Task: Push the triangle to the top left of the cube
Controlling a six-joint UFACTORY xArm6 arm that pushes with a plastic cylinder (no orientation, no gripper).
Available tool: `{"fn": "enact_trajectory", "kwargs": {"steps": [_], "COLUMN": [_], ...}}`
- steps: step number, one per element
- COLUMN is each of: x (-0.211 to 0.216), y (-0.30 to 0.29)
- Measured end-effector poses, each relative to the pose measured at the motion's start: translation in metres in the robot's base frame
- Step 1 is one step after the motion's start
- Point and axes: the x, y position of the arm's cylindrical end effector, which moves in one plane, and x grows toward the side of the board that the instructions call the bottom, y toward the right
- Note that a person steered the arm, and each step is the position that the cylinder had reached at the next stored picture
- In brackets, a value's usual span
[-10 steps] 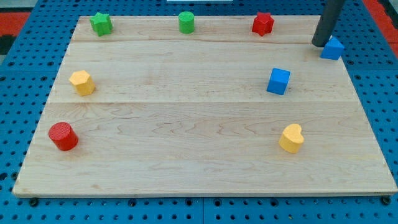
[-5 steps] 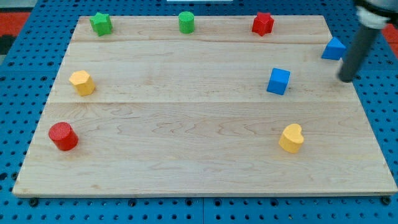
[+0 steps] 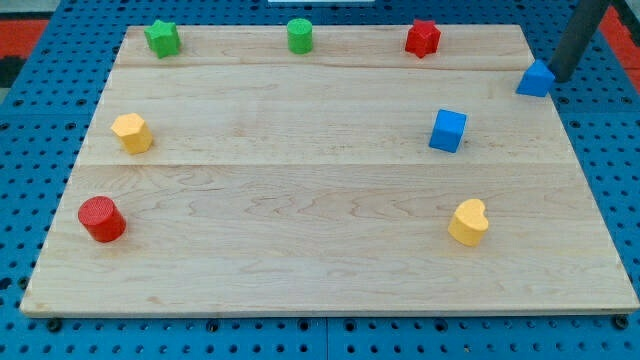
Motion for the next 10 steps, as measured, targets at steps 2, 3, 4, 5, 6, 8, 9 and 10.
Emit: {"fn": "enact_trajectory", "kwargs": {"steps": [2,3,4,5,6,8,9,10], "x": [-0.022,0.022,0.035,0.034,0.031,0.031,0.034,0.045], "y": [-0.001,-0.029,-0.054,-0.055,-0.147,-0.224,-0.255,-0.262]}}
